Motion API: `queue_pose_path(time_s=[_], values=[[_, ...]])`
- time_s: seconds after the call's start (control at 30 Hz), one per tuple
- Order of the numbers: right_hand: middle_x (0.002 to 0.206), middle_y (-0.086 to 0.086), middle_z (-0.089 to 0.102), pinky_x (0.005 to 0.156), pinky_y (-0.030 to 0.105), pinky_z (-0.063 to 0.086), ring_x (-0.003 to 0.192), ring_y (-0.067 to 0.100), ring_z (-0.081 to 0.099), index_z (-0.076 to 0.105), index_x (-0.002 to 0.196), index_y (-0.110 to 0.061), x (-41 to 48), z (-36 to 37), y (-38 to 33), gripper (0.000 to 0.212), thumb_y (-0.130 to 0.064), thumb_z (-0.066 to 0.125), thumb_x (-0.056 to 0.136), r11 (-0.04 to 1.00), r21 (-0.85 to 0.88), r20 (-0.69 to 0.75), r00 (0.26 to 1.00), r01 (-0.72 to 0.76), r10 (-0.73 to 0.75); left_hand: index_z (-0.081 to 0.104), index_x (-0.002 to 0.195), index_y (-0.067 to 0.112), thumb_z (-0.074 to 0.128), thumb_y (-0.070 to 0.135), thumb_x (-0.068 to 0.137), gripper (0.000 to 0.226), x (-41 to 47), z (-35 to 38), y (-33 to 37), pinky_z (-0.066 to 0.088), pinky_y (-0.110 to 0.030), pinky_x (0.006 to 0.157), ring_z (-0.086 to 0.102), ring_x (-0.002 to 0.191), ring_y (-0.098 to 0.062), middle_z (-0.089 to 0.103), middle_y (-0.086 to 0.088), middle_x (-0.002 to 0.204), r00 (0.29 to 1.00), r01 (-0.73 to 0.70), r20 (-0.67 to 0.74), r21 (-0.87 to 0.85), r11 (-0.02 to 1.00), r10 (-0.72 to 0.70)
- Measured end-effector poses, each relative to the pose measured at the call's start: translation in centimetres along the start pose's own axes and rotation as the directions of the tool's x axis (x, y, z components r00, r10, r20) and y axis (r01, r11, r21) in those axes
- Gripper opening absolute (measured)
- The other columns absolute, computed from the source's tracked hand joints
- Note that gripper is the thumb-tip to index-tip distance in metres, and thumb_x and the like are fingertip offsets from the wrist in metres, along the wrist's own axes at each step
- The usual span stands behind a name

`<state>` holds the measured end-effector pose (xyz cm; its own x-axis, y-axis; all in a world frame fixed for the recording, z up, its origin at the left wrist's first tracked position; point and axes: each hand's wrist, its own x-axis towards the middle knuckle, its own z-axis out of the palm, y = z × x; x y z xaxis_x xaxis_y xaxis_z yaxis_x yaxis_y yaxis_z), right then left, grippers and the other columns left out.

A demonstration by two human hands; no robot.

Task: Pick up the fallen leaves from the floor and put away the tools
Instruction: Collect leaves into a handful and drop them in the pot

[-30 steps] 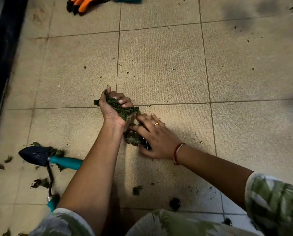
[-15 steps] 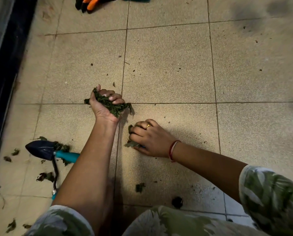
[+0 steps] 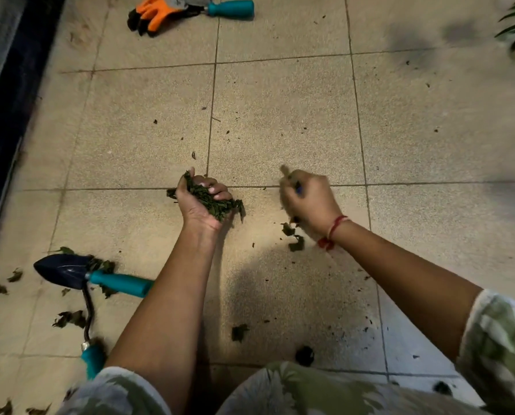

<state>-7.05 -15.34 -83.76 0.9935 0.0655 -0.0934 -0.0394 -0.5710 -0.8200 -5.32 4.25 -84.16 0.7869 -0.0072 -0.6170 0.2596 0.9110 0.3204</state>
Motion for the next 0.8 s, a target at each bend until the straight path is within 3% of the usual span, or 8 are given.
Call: queue_pose_path(time_s=[0.07, 0.17, 0.27, 0.4, 0.47, 0.53, 0.67, 0.8], values=[[0.066, 0.005, 0.056, 0.04, 0.023, 0.039, 0.042, 0.011, 0.047, 0.058, 0.077, -0.009, 0.2, -1.7, -0.5, 0.023, -0.018, 0.05, 0.097, 0.886, 0.426, -0.139, 0.954, -0.185, 0.266, 0.049, 0.041, 0.021, 0.041, 0.037, 0.094, 0.056, -0.3, 0.7, -2.2, 0.029, -0.011, 0.035, 0.041, 0.033, -0.007, 0.046, 0.009, 0.041, 0.997, 0.06, -0.045, 0.041, 0.997, -0.058], [0.053, 0.002, 0.04, 0.043, 0.023, 0.029, 0.044, 0.013, 0.036, 0.043, 0.063, -0.019, 0.9, -3.3, -2.3, 0.034, -0.014, 0.051, 0.096, 0.778, 0.622, -0.285, 0.897, -0.094, 0.337, 0.049, 0.046, 0.02, 0.05, 0.036, 0.09, 0.047, -1.6, 2.1, -6.9, 0.028, -0.013, 0.033, 0.039, 0.033, -0.008, 0.045, 0.008, 0.042, 0.972, 0.216, -0.129, 0.173, 0.961, -0.195], [0.052, -0.005, 0.037, 0.043, 0.021, 0.027, 0.045, 0.007, 0.034, 0.04, 0.062, -0.02, 1.0, -4.1, -3.8, 0.037, -0.009, 0.051, 0.095, 0.803, 0.593, -0.391, 0.89, 0.048, 0.236, 0.051, 0.054, 0.02, 0.048, 0.037, 0.09, 0.04, -3.2, 4.0, -11.1, 0.028, -0.012, 0.034, 0.038, 0.032, -0.008, 0.045, 0.007, 0.044, 0.943, 0.325, -0.154, 0.229, 0.918, -0.296], [0.056, 0.002, 0.045, 0.049, 0.029, 0.035, 0.053, 0.012, 0.042, 0.052, 0.067, -0.003, -0.7, -3.1, -2.8, 0.029, -0.021, 0.055, 0.09, 0.891, 0.451, -0.388, 0.91, 0.045, 0.15, 0.075, 0.069, 0.012, 0.04, 0.039, 0.097, 0.053, -4.2, 5.9, -13.8, 0.051, -0.022, 0.051, 0.068, 0.06, -0.018, 0.069, -0.007, 0.07, 0.948, 0.319, -0.044, 0.162, 0.934, -0.317], [0.059, 0.006, 0.046, 0.052, 0.034, 0.037, 0.056, 0.017, 0.043, 0.053, 0.071, 0.004, -1.4, -2.8, -2.0, 0.035, -0.029, 0.053, 0.085, 0.894, 0.446, -0.398, 0.906, 0.05, 0.147, 0.077, 0.065, 0.009, 0.04, 0.036, 0.098, 0.057, -4.2, 6.3, -14.5, 0.053, -0.021, 0.054, 0.07, 0.063, -0.017, 0.071, -0.007, 0.071, 0.95, 0.309, 0.004, 0.151, 0.939, -0.313], [0.057, 0.004, 0.046, 0.051, 0.032, 0.036, 0.055, 0.015, 0.042, 0.053, 0.068, -0.001, -1.7, -3.0, -1.4, 0.037, -0.035, 0.051, 0.081, 0.903, 0.426, -0.412, 0.9, 0.051, 0.144, 0.077, 0.066, 0.009, 0.044, 0.037, 0.097, 0.053, -4.3, 6.6, -15.1, 0.054, -0.021, 0.055, 0.07, 0.063, -0.015, 0.071, -0.006, 0.071, 0.948, 0.312, 0.012, 0.161, 0.936, -0.318], [0.059, -0.012, 0.038, 0.052, 0.02, 0.031, 0.055, 0.001, 0.038, 0.038, 0.058, -0.032, -2.0, -3.4, -0.6, 0.026, -0.029, 0.048, 0.082, 0.945, 0.312, -0.421, 0.906, 0.095, 0.048, 0.068, 0.084, 0.009, 0.052, 0.046, 0.093, 0.041, -4.5, 7.2, -15.4, 0.053, -0.023, 0.06, 0.069, 0.064, -0.013, 0.069, -0.003, 0.068, 0.952, 0.298, 0.013, 0.192, 0.935, -0.306], [0.074, -0.006, 0.041, 0.062, 0.01, 0.034, 0.067, -0.002, 0.044, 0.049, 0.066, -0.019, -1.7, -3.4, 0.3, 0.023, -0.022, 0.046, 0.089, 0.968, 0.221, -0.394, 0.919, 0.116, -0.021, 0.066, 0.083, 0.01, 0.052, 0.051, 0.09, 0.044, -4.1, 7.4, -15.3, 0.054, -0.022, 0.061, 0.069, 0.066, -0.011, 0.068, -0.002, 0.068, 0.955, 0.263, 0.078, 0.227, 0.938, -0.287]])
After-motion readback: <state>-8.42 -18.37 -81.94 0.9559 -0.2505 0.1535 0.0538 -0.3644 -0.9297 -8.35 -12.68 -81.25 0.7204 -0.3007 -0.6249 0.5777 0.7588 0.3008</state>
